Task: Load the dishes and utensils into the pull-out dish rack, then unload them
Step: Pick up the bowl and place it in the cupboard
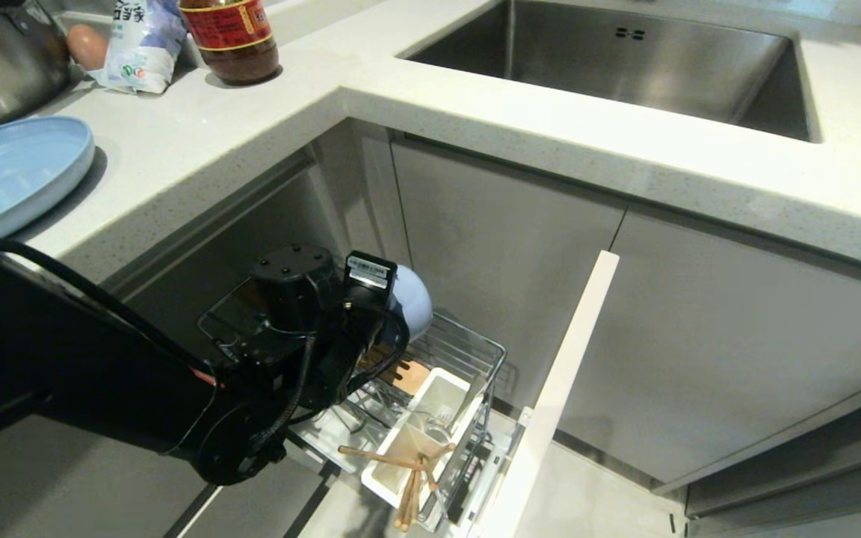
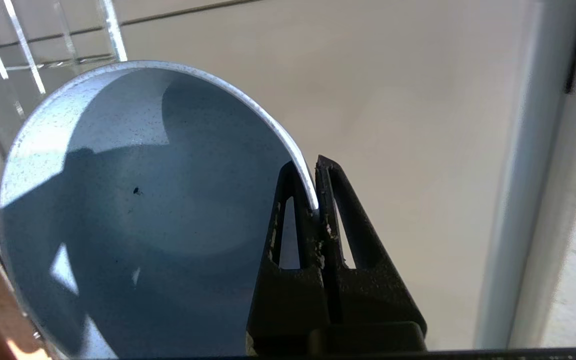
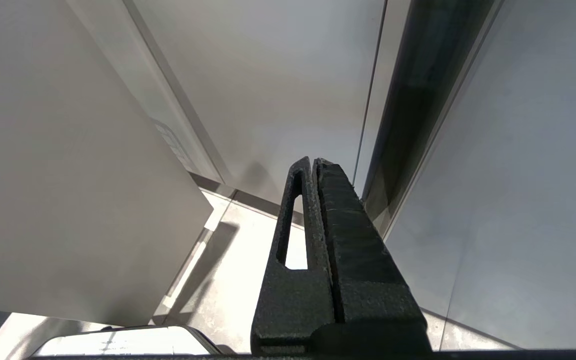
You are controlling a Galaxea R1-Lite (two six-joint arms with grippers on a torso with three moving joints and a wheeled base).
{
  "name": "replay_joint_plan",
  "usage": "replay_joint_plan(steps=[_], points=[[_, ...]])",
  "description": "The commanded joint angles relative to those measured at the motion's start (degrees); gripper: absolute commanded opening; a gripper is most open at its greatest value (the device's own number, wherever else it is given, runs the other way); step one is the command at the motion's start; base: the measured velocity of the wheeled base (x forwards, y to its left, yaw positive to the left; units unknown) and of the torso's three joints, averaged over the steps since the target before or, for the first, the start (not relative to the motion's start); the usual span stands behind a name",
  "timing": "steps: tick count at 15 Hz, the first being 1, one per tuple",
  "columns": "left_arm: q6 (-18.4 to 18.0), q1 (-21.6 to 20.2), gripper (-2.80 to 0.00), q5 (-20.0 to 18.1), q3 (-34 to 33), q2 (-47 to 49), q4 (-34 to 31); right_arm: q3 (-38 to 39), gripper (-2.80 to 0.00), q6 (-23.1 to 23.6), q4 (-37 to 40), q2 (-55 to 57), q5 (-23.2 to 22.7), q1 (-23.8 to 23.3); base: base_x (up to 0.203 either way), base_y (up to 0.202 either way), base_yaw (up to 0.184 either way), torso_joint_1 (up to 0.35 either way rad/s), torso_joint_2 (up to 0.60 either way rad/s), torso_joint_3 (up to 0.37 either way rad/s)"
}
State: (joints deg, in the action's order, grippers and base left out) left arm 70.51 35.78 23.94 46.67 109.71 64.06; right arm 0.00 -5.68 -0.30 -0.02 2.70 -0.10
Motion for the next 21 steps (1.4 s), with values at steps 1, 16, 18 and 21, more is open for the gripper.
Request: replay_joint_plan(steps=[1,16,18,21], points=[[0.51,-0.02,-2.8,0.14,0.03,1.11,0.87,0.0,-2.8,-0.03,-0.05,-0.24,0.02,0.01,0.0,0.0,0.0,0.0,0.0,0.0],[0.89,0.01,-2.8,1.28,-0.08,3.77,3.36,0.0,-2.8,-0.03,-0.05,-0.24,0.02,0.0,0.0,0.0,0.0,0.0,0.0,0.0],[1.38,-0.01,-2.8,1.28,-0.17,3.85,3.36,0.0,-2.8,-0.03,-0.05,-0.24,0.02,0.01,0.0,0.0,0.0,0.0,0.0,0.0],[1.38,0.08,-2.8,1.72,-0.08,4.2,3.09,0.0,-2.8,-0.03,-0.05,-0.24,0.02,0.01,0.0,0.0,0.0,0.0,0.0,0.0]])
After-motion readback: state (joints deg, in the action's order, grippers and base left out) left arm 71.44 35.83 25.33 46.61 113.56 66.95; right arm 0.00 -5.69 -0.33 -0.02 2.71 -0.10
